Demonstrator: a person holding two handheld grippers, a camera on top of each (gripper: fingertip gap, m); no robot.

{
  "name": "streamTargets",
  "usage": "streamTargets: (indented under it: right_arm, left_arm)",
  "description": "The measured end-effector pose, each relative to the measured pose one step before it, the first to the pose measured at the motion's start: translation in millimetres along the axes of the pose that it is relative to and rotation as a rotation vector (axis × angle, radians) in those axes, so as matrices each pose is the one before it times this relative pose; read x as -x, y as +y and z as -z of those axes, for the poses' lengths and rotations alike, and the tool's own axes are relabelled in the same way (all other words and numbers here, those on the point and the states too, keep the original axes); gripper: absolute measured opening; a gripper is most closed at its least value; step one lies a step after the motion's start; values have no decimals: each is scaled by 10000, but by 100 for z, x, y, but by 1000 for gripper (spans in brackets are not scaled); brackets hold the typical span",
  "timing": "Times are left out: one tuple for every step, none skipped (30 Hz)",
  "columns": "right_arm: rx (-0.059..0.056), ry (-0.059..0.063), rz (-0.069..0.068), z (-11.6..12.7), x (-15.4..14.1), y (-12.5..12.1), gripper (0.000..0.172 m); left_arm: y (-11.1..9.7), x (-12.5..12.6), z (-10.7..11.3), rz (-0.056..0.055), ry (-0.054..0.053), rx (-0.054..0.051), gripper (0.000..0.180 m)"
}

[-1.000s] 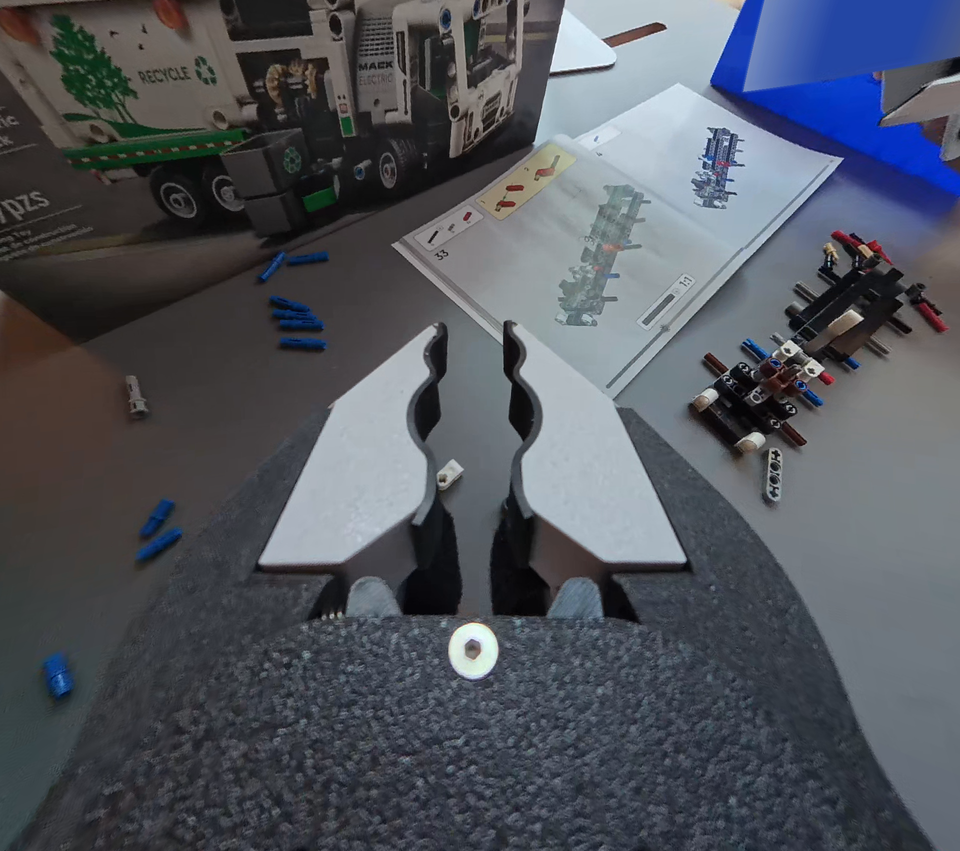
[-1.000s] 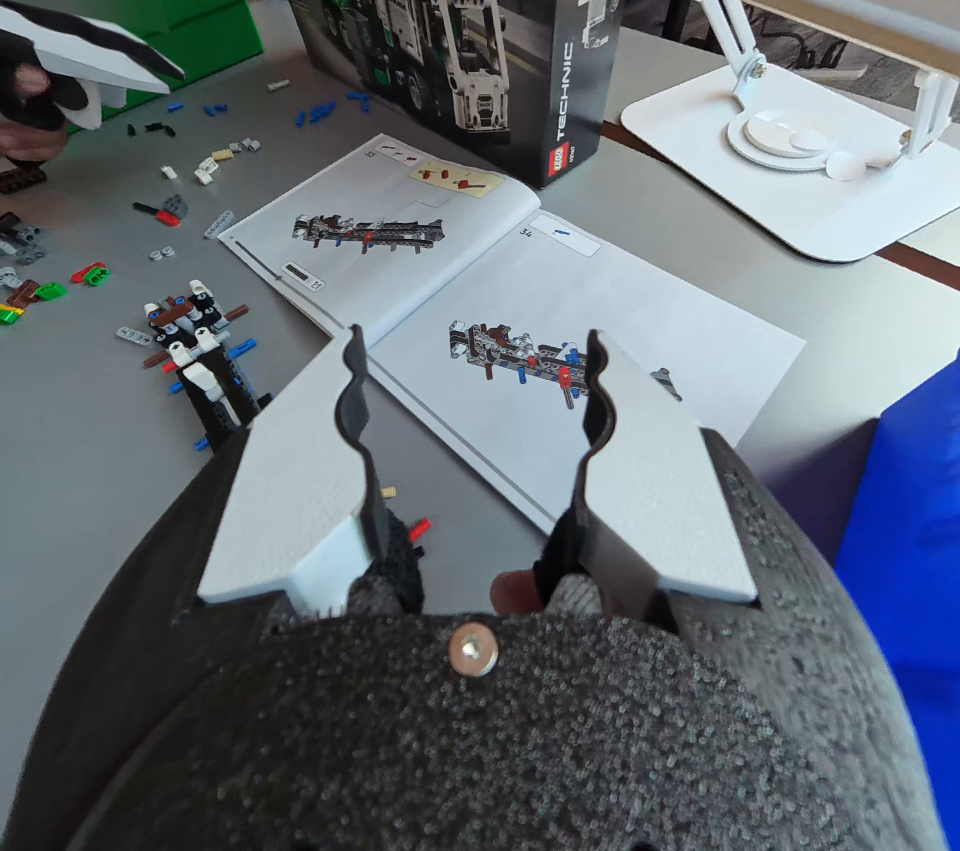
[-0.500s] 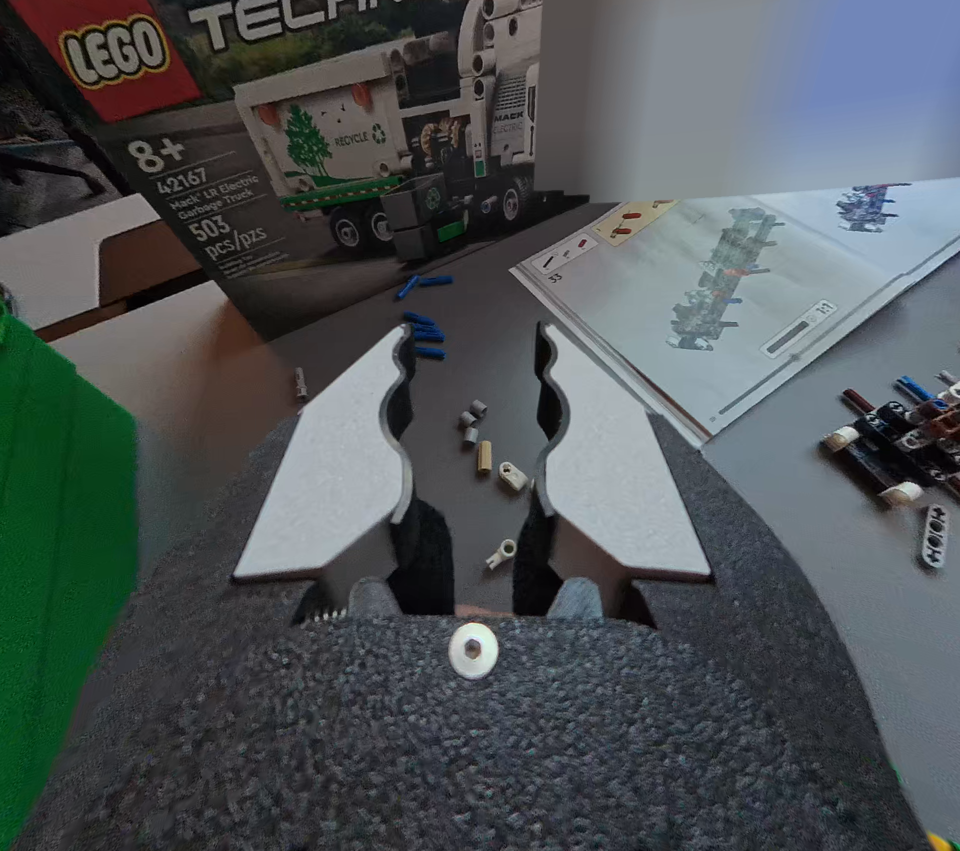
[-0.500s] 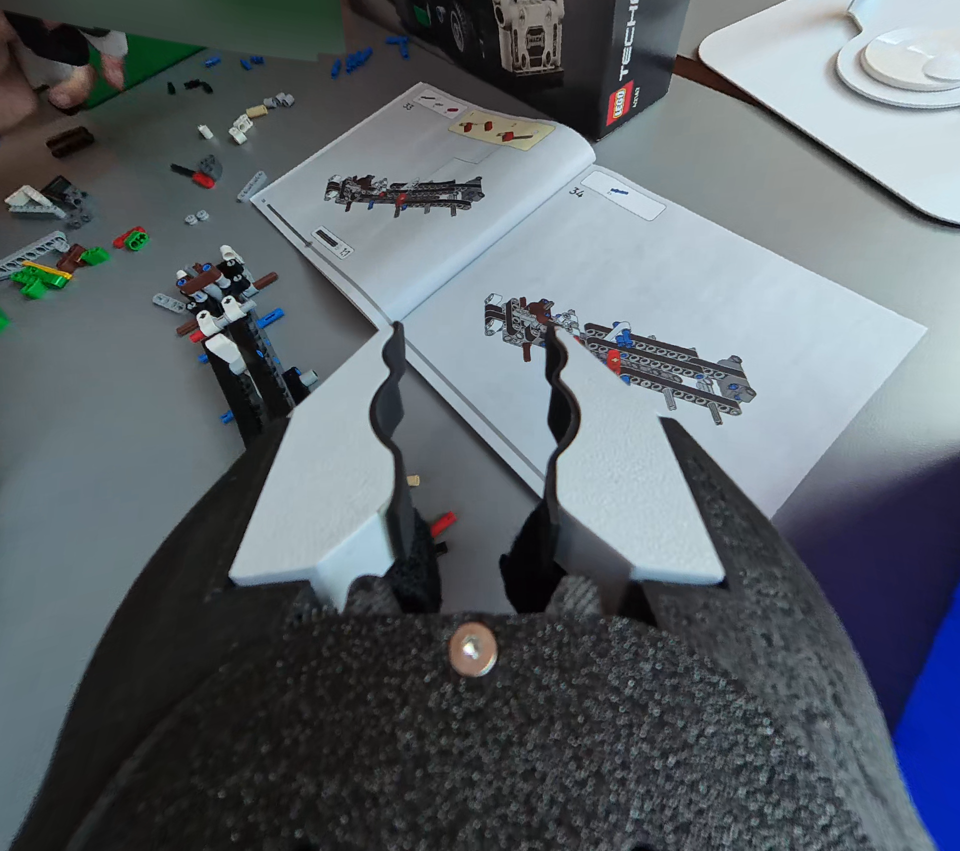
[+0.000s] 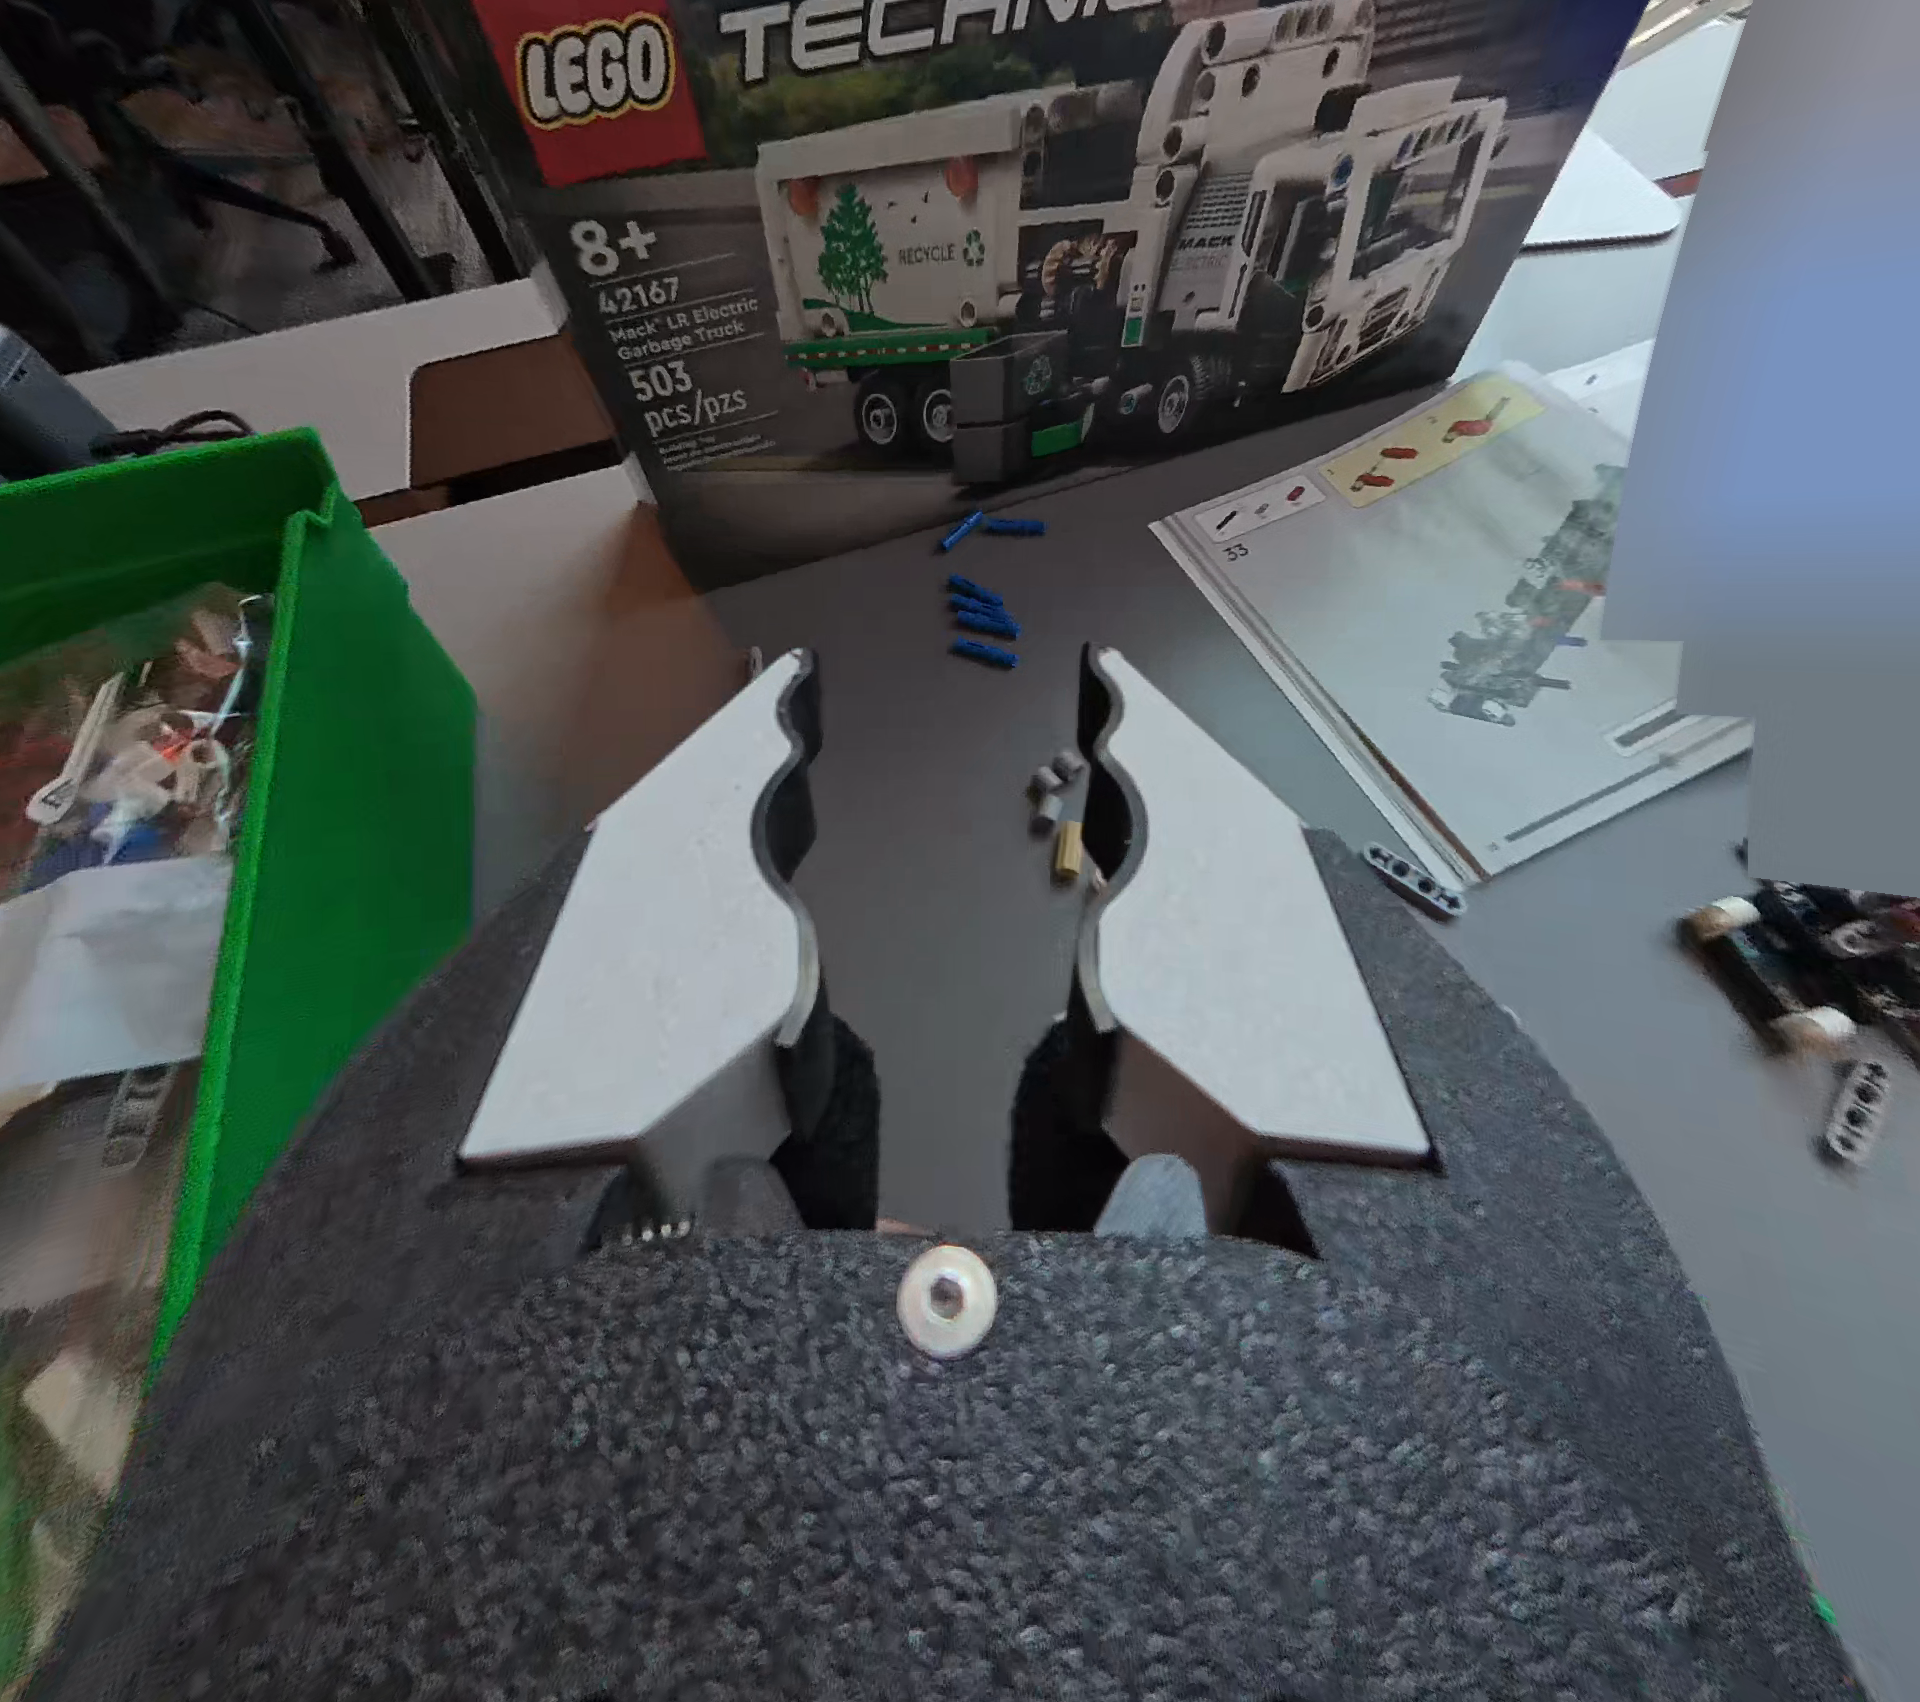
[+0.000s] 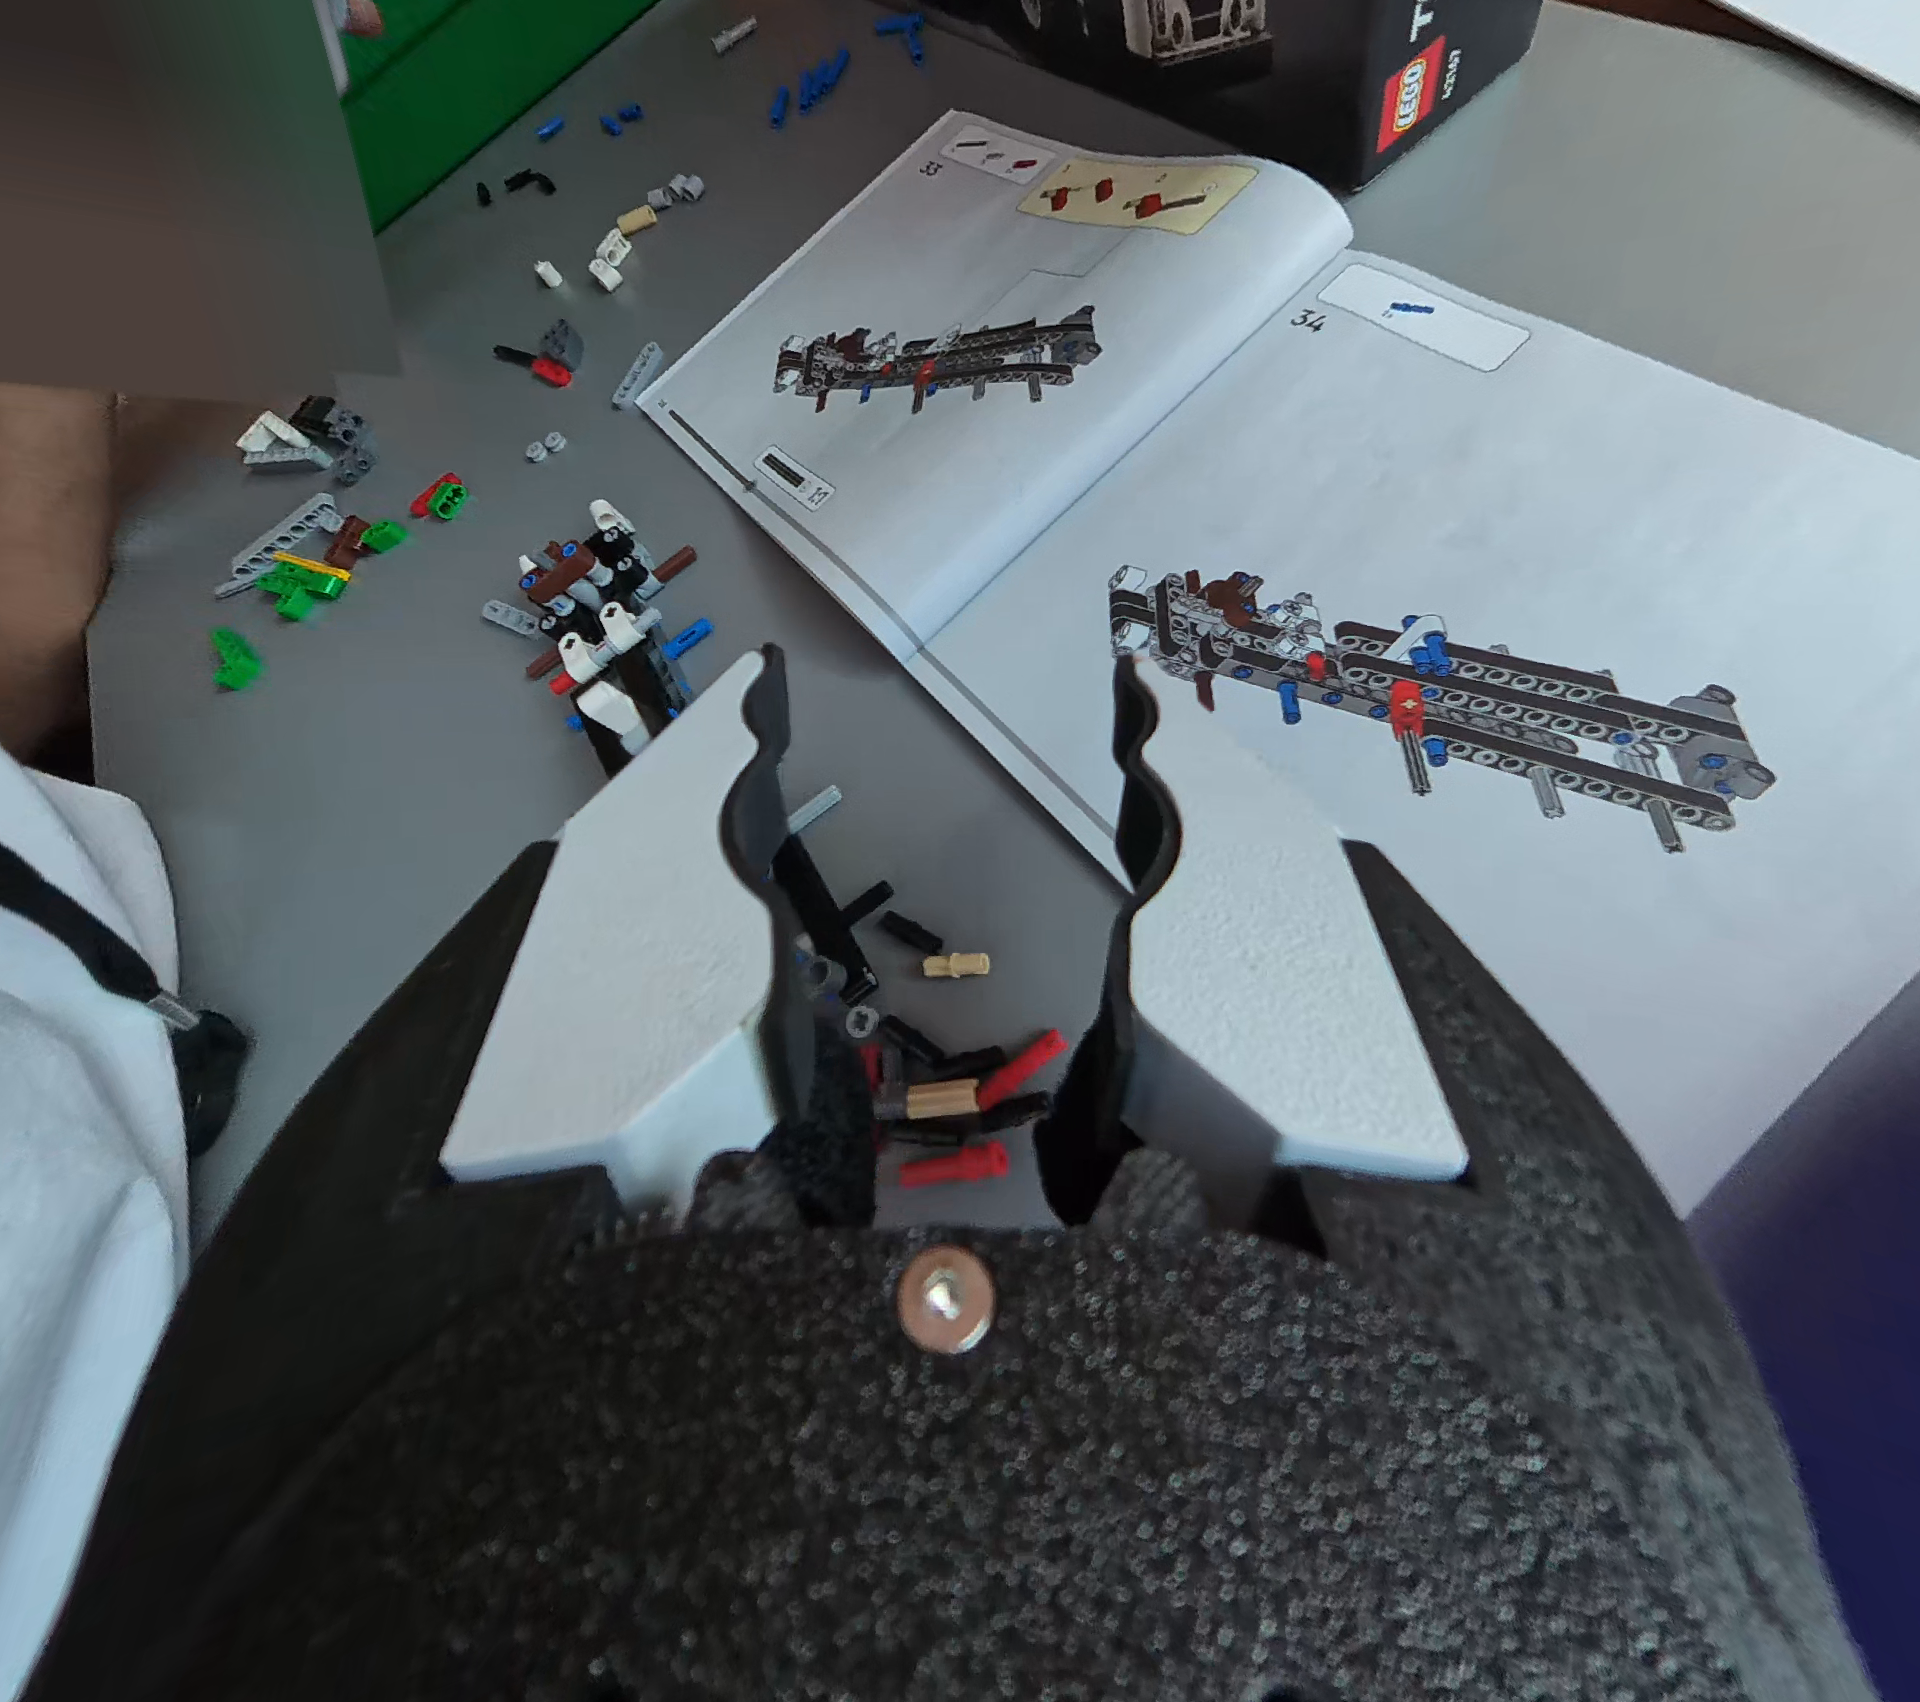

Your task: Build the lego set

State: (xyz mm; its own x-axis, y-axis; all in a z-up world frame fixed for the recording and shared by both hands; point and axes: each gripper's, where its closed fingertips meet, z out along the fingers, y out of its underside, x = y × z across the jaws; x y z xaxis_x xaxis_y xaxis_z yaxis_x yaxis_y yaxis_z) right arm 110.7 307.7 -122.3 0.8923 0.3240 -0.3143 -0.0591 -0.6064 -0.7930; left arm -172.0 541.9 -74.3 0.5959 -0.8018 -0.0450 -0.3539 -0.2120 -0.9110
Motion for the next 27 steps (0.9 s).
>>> streamTargets:
  right_arm:
    - [-25, 17, 53, 6, 181, -126, 63]
    - [-110, 135, 145, 81, 85, -249, 63]
    - [-92, 127, 149, 142, 146, -268, 63]
    - [-65, 51, 138, 144, 280, -278, 63]
    - [-111, 55, 128, 143, 272, -383, 62]
    - [-142, 7, 105, 122, 373, -451, 62]
    - [-136, -69, 95, 62, 512, -453, 61]
    - [-128, -85, 85, -11, 551, -426, 61]
    - [-107, -71, 67, -111, 558, -386, 61]
    - [-46, -65, 66, -174, 567, -303, 61]
    - [21, -29, 110, -209, 568, -197, 61]
    - [6, 31, 178, -190, 548, -182, 61]
    - [-25, 64, 166, -187, 553, -205, 60]
    - [-7, -9, 92, -176, 693, -150, 60]
    - [4, -127, 30, -196, 922, -94, 59]
    - [-6, -160, -2, -199, 1029, -62, 59]
    - [-76, -128, -44, -176, 1014, -71, 58]
    - [-94, -152, -79, -169, 1078, 3, 58]
    - [-93, -192, -130, -167, 1143, 124, 57]
    - [-80, -216, -172, -186, 1134, 262, 56]
    - [-28, -175, -130, -199, 1016, 407, 55]
    - [33, -104, -29, -180, 854, 482, 55]
    - [137, -60, 52, -129, 746, 638, 55]
    - [164, 14, 95, -83, 613, 651, 55]
    - [110, 75, 67, -48, 508, 533, 53]
    - [28, 1, 39, -38, 582, 386, 53]
    - [-17, -51, 20, -30, 576, 290, 53]
  left_arm:
    - [-205, -24, 1125, 130, 105, 76, 50]
    - [59, 60, 1199, -17, -33, 169, 52]
    - [351, -25, 1267, -130, -25, 249, 48]
    - [671, -85, 1269, -181, 14, 343, 44]
    - [911, 70, 1219, -174, -80, 369, 44]
    - [1075, 185, 1137, -183, -113, 335, 44]
    - [1163, -47, 981, -199, 73, 268, 43]
    - [1157, -519, 798, -178, 379, 202, 41]
    - [1020, -922, 550, -181, 608, 136, 39]
    - [780, -1209, 225, -304, 710, 68, 37]
    - [546, -1317, -172, -481, 699, 31, 33]
    - [355, -1174, -585, -584, 580, 68, 33]
    - [267, -876, -892, -635, 442, 185, 33]
    - [223, -560, -1114, -644, 335, 273, 31]
    - [213, -215, -1198, -550, 242, 325, 26]
    - [231, 25, -1194, -391, 215, 386, 23]
    - [195, 65, -1166, -244, 287, 369, 23]
    - [143, 47, -1049, -120, 368, 298, 23]
    - [121, 129, -904, -32, 335, 252, 24]
    - [38, 206, -756, -21, 257, 177, 24]
    - [-50, 214, -570, -32, 190, 80, 24]
    - [-98, 245, -407, -32, 85, 20, 24]
    - [-113, 265, -275, -52, -15, -9, 23]
    - [-113, 192, -174, -81, -39, -33, 17]
    - [-124, 27, -130, -91, 3, -53, 15]
    - [-121, -21, -114, -75, 1, -49, 13]
    - [-77, -3, -135, -85, -43, -22, 11]
